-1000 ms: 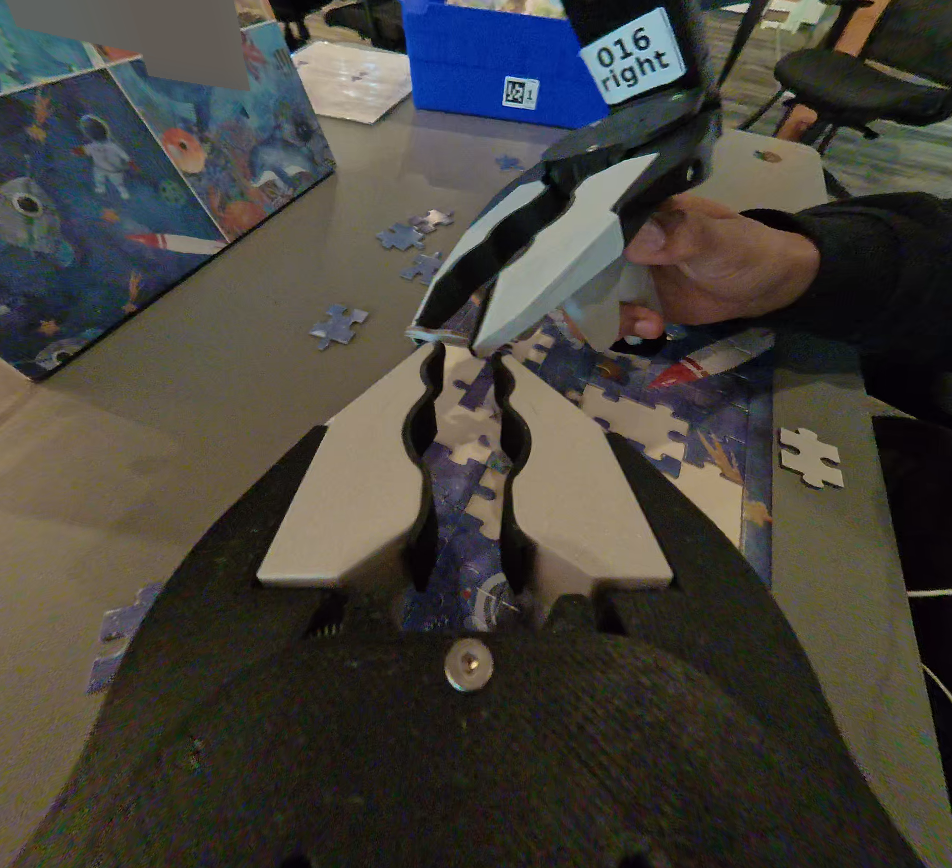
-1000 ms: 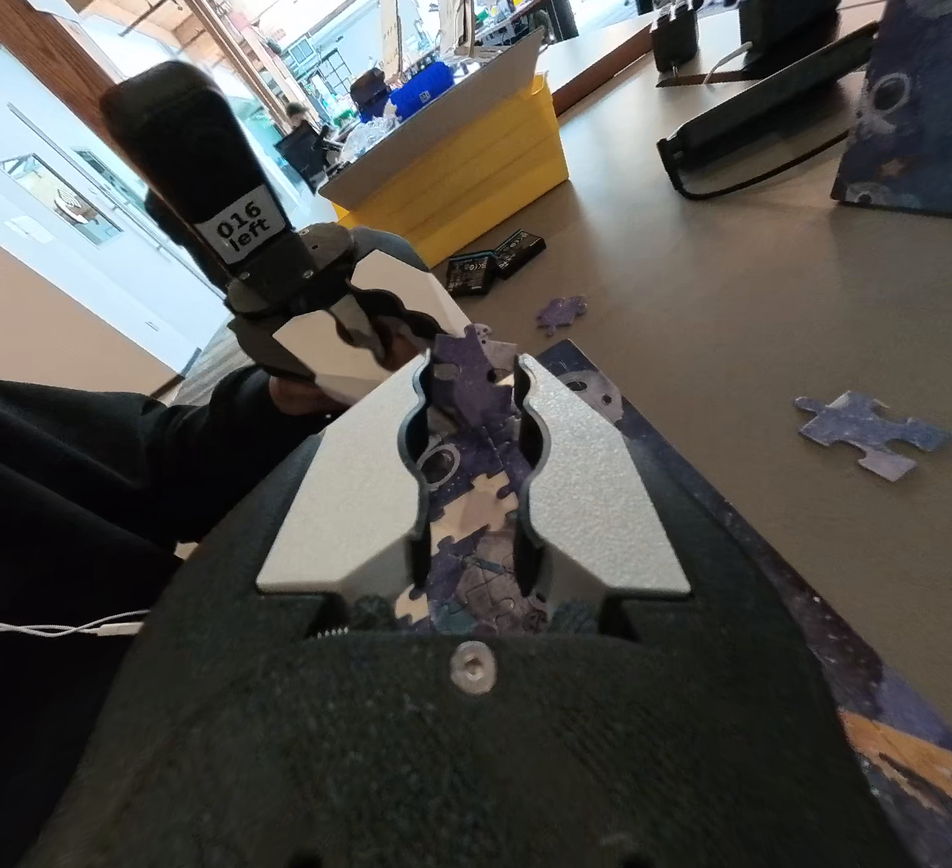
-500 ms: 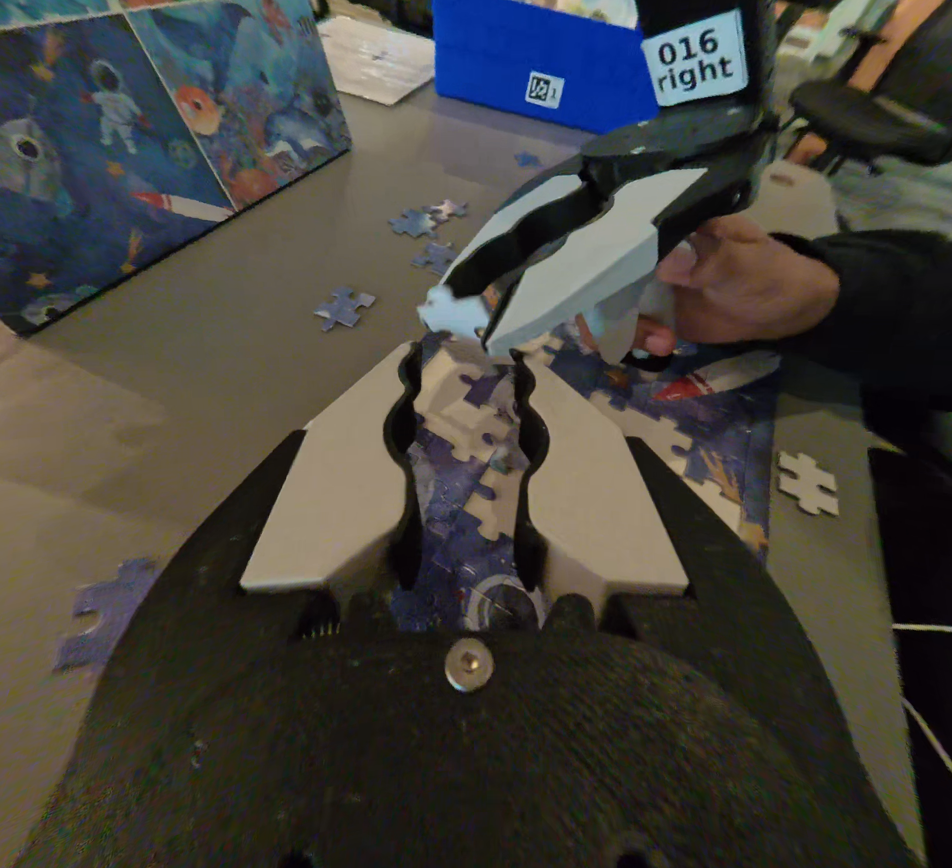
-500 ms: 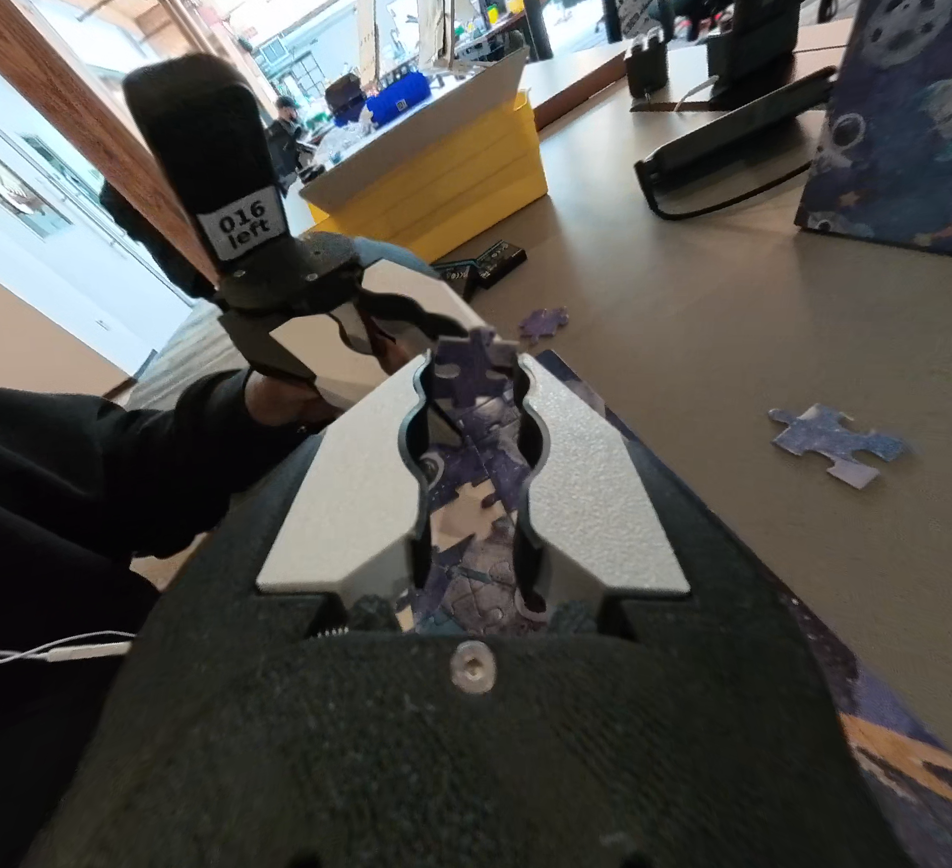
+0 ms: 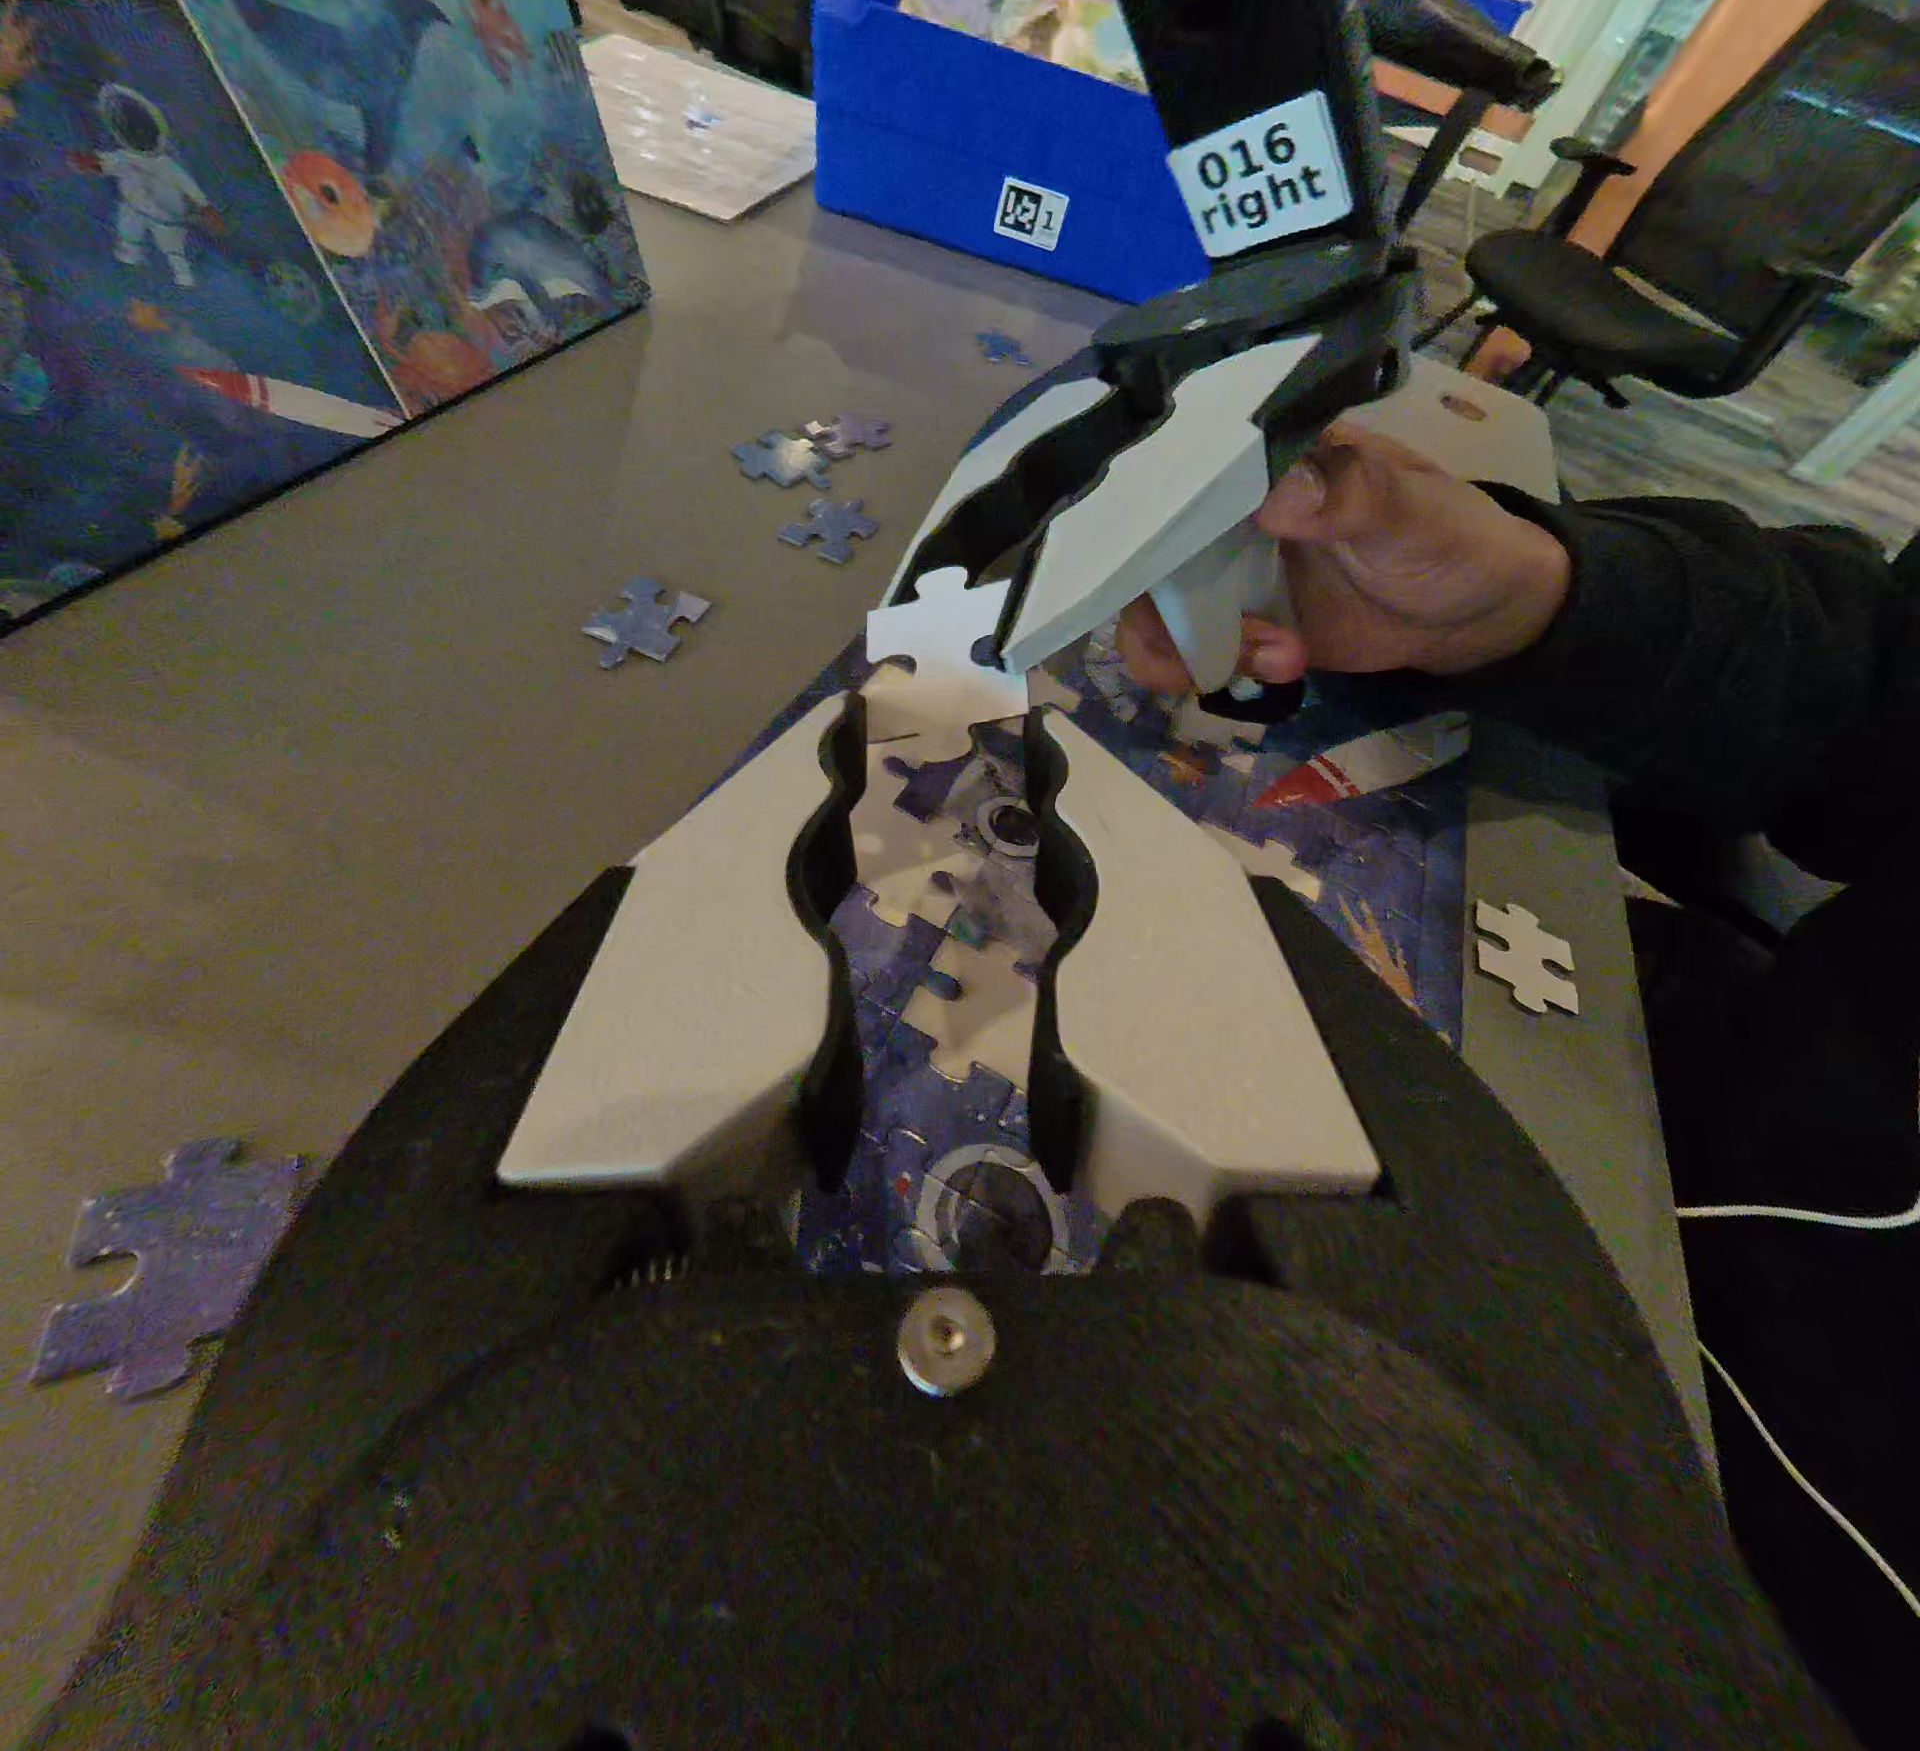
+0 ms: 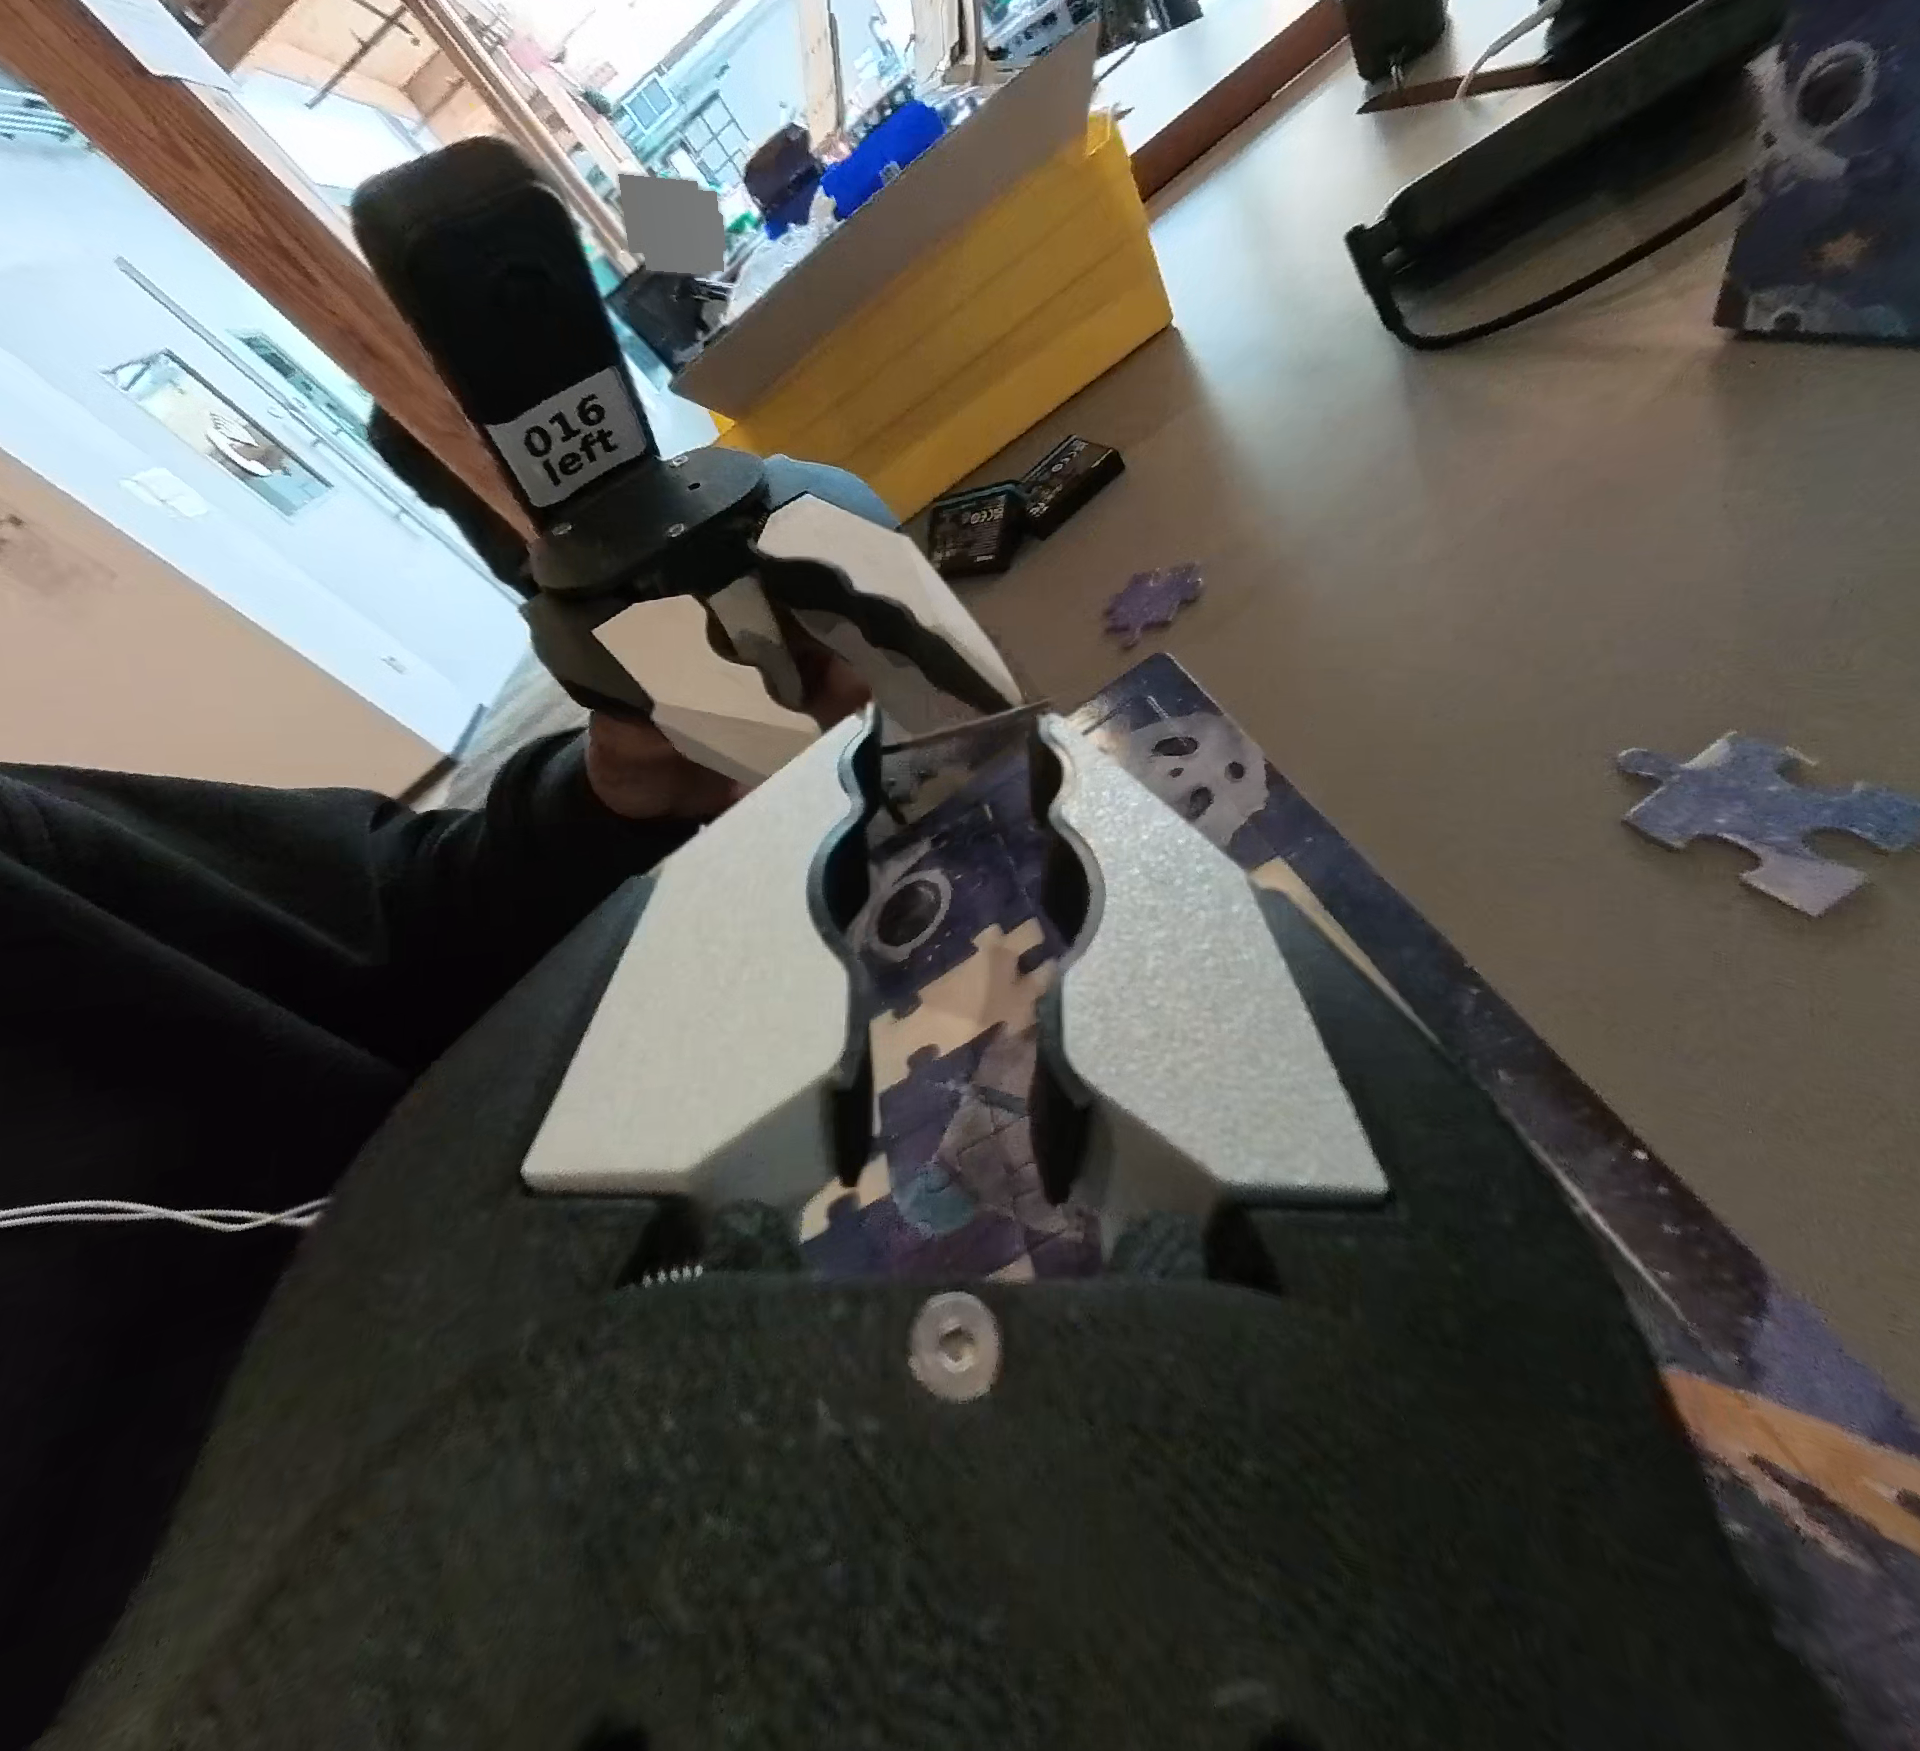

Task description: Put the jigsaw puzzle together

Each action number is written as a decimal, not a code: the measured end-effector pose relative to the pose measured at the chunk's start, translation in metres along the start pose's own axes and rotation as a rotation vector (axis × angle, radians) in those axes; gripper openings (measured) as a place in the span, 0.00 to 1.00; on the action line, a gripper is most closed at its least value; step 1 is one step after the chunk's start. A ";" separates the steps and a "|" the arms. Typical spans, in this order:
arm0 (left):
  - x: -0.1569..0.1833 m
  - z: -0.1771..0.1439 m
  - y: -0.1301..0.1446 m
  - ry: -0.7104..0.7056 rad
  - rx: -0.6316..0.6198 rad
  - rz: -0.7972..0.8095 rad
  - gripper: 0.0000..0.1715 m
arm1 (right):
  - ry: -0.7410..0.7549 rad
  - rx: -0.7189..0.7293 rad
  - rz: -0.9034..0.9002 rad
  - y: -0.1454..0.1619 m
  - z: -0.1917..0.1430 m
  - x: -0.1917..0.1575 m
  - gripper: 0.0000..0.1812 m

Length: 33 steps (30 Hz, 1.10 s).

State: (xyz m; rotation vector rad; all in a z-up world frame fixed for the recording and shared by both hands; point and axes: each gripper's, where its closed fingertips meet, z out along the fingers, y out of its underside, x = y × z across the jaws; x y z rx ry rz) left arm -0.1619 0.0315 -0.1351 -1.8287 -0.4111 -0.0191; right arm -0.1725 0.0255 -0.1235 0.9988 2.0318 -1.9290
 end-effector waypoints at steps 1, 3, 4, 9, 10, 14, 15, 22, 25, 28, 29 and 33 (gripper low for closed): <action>0.001 0.000 0.000 0.007 -0.003 0.001 0.16 | -0.011 -0.001 0.015 0.000 0.000 -0.001 0.14; 0.002 -0.001 0.000 0.018 -0.004 0.005 0.15 | -0.034 -0.004 0.042 0.001 -0.001 -0.002 0.15; 0.003 -0.002 0.000 0.023 -0.003 0.007 0.15 | -0.047 -0.005 0.050 0.001 -0.001 -0.003 0.15; 0.007 -0.005 -0.004 0.074 0.029 -0.038 0.15 | -0.049 0.068 0.007 -0.015 -0.015 -0.001 0.23; 0.007 -0.006 -0.006 0.089 0.042 -0.057 0.15 | -0.044 0.079 -0.027 -0.019 -0.019 -0.001 0.23; 0.019 -0.009 -0.009 0.263 0.070 -0.227 0.15 | -0.032 0.088 -0.240 -0.025 -0.030 -0.006 0.26; 0.025 -0.009 -0.007 0.345 0.061 -0.313 0.15 | -0.055 0.088 -0.283 -0.024 -0.031 -0.012 0.27; 0.043 -0.022 -0.021 0.735 0.103 -0.737 0.15 | -0.194 -0.002 -0.385 -0.005 -0.029 -0.037 0.20; 0.044 -0.018 -0.014 0.708 0.065 -0.717 0.15 | -0.218 0.006 -0.357 -0.005 -0.030 -0.038 0.19; 0.048 -0.018 -0.014 0.753 0.051 -0.760 0.15 | -0.242 0.008 -0.331 -0.004 -0.028 -0.040 0.18; 0.049 -0.018 -0.013 0.757 0.043 -0.761 0.15 | -0.246 0.002 -0.325 -0.003 -0.028 -0.041 0.18; 0.050 -0.015 -0.009 0.745 0.019 -0.750 0.15 | -0.244 -0.023 -0.330 0.002 -0.023 -0.042 0.13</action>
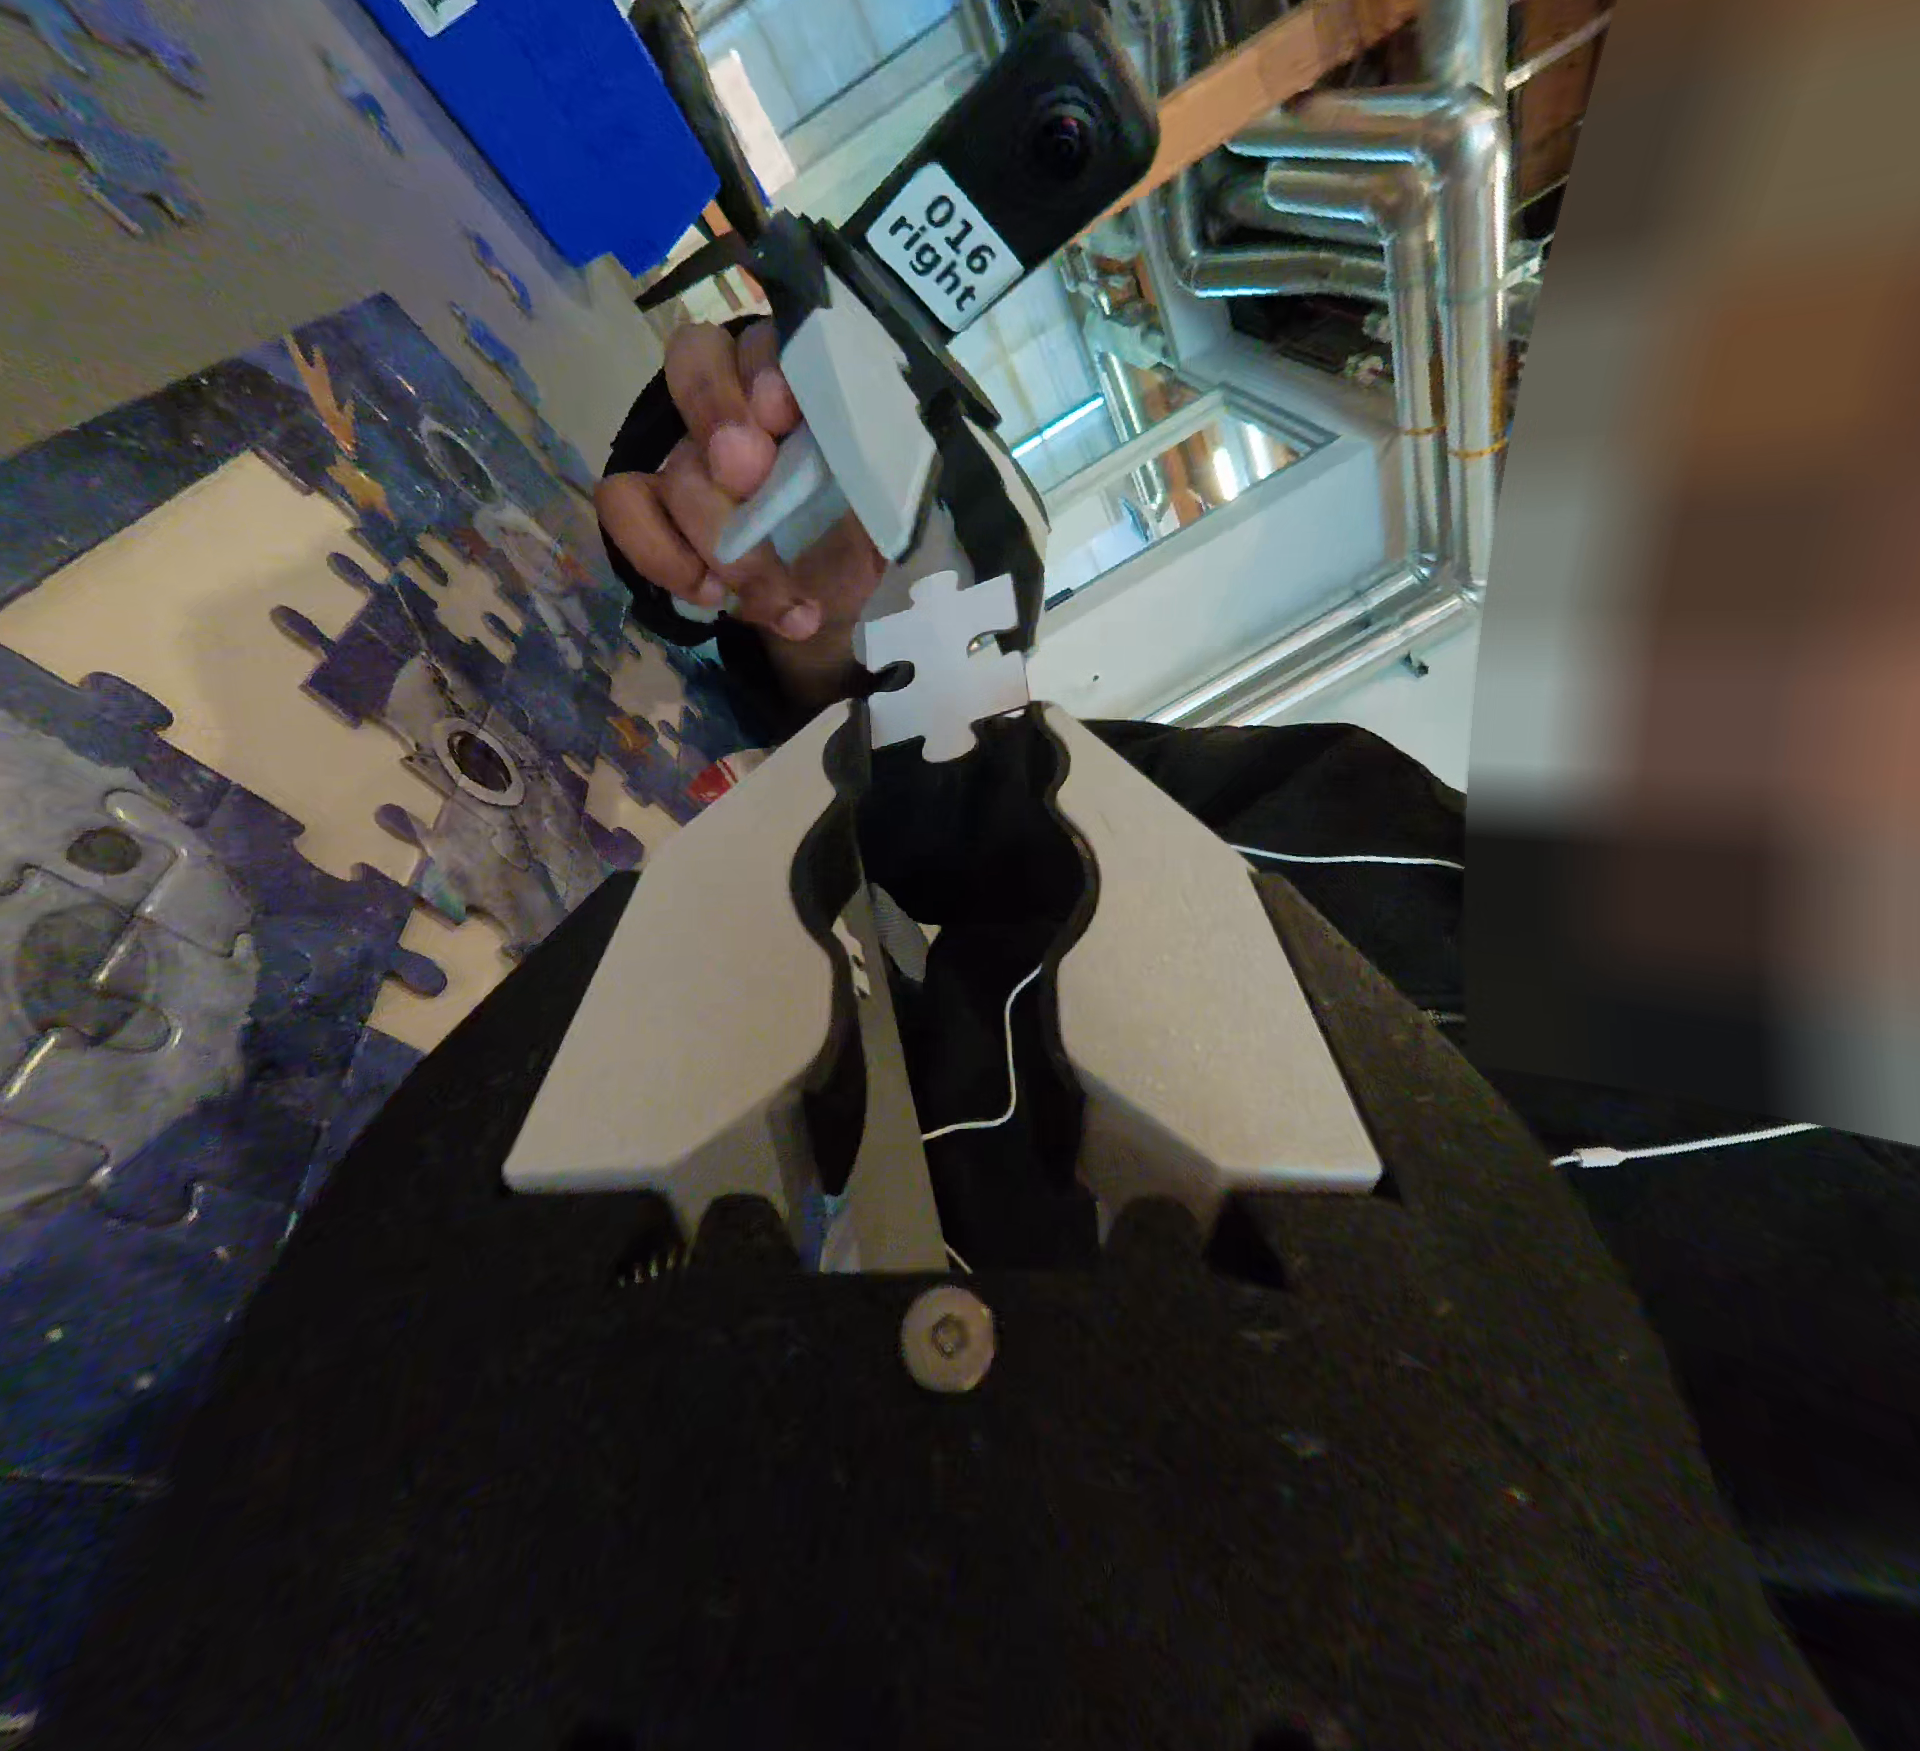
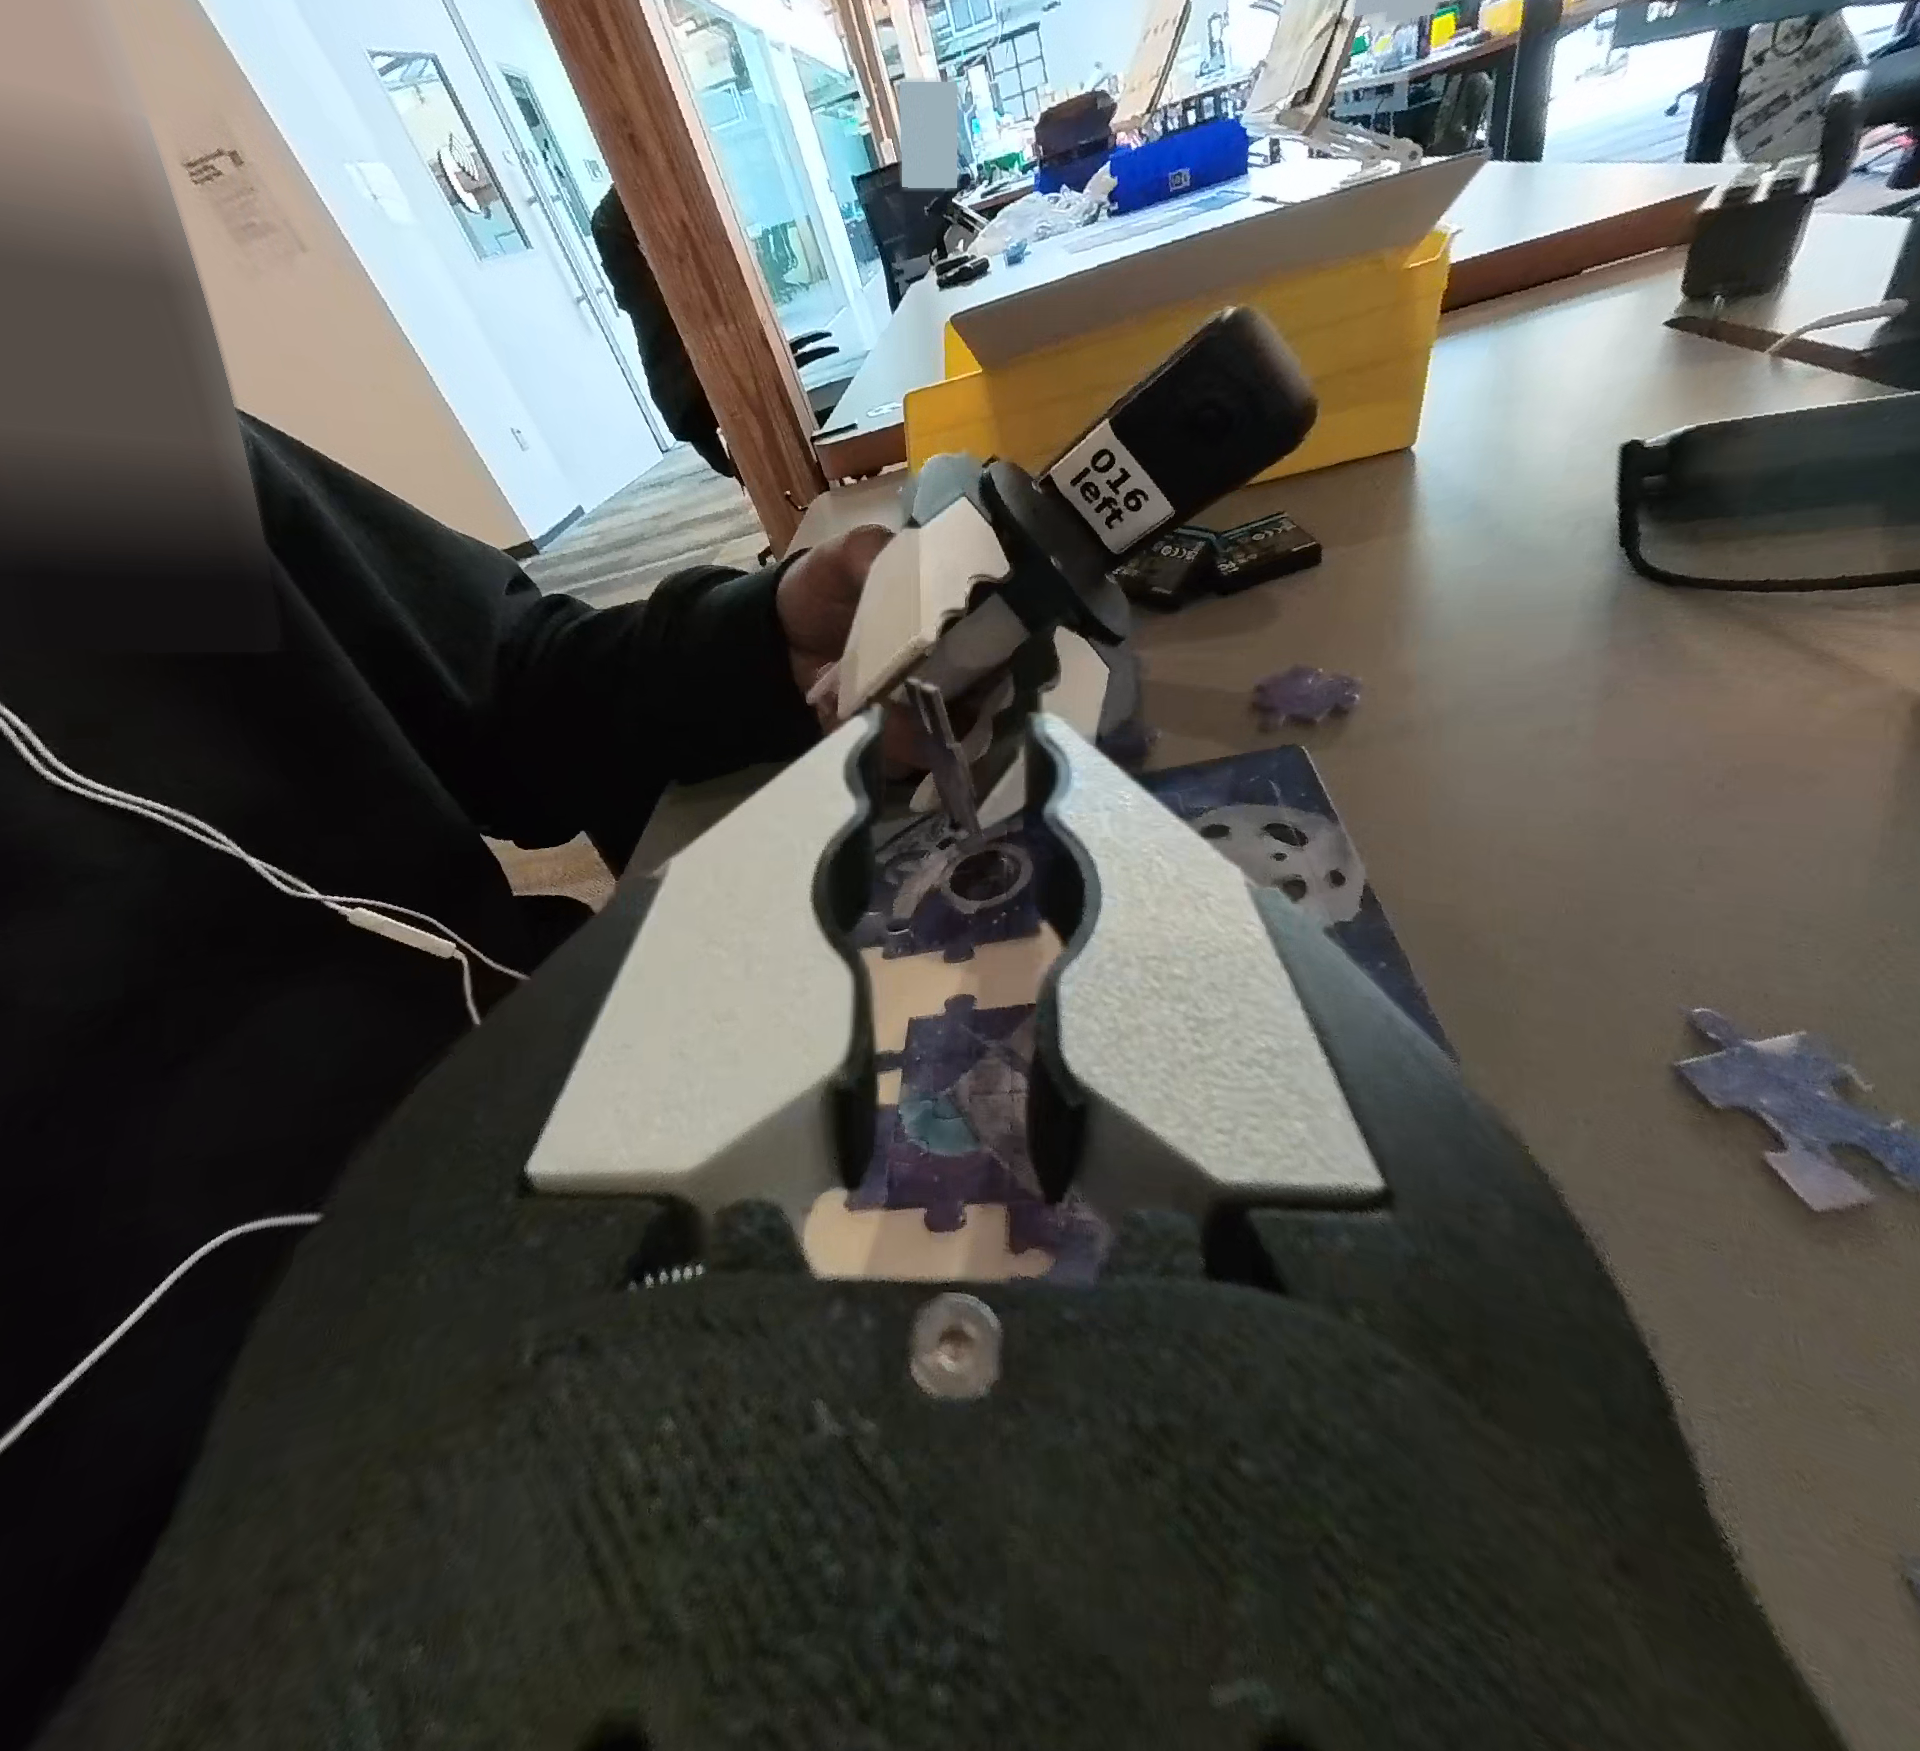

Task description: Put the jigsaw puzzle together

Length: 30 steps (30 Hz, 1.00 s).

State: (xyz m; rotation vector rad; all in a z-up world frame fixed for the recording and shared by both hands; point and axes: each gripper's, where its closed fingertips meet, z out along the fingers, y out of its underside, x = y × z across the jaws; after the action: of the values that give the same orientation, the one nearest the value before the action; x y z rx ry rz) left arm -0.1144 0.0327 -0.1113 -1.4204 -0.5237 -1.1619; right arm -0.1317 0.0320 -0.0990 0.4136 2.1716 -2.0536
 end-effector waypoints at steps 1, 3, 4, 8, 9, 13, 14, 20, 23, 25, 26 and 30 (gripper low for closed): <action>0.000 0.000 0.000 0.001 0.002 -0.003 0.15 | 0.003 -0.006 -0.002 0.001 0.001 0.000 0.09; -0.001 -0.002 -0.003 -0.002 0.019 0.000 0.16 | 0.009 -0.017 -0.004 0.003 0.001 0.001 0.00; -0.002 -0.004 -0.005 -0.012 0.032 0.006 0.20 | 0.020 -0.016 0.003 0.002 0.000 0.003 0.00; -0.015 -0.010 -0.012 -0.140 0.060 0.078 0.24 | 0.076 0.011 0.093 -0.001 -0.006 0.018 0.00; -0.020 -0.012 -0.014 -0.188 0.062 0.109 0.24 | 0.115 -0.003 0.133 0.003 -0.007 0.027 0.00; -0.041 -0.025 -0.021 -0.428 0.061 0.251 0.23 | 0.287 -0.159 0.334 0.040 -0.013 0.062 0.00; -0.045 -0.028 -0.022 -0.481 0.054 0.284 0.22 | 0.305 -0.181 0.381 0.048 -0.014 0.066 0.00; -0.061 -0.027 -0.012 -0.604 -0.040 0.348 0.20 | 0.319 -0.211 0.509 0.061 -0.006 0.066 0.00; -0.062 -0.024 -0.008 -0.600 -0.062 0.336 0.20 | 0.349 -0.214 0.539 0.065 -0.002 0.068 0.00; -0.064 -0.027 -0.010 -0.628 -0.059 0.349 0.20 | 0.341 -0.191 0.587 0.065 0.002 0.067 0.00; -0.066 -0.029 -0.011 -0.646 -0.055 0.357 0.19 | 0.333 -0.185 0.611 0.066 0.004 0.066 0.00; -0.070 -0.033 -0.012 -0.693 -0.063 0.376 0.18 | 0.344 -0.204 0.642 0.072 0.005 0.066 0.00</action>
State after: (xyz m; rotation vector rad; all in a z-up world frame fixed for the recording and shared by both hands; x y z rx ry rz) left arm -0.1647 0.0257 -0.1711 -1.8781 -0.6569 -0.3684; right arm -0.1750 0.0377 -0.1861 1.3121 2.0039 -1.4745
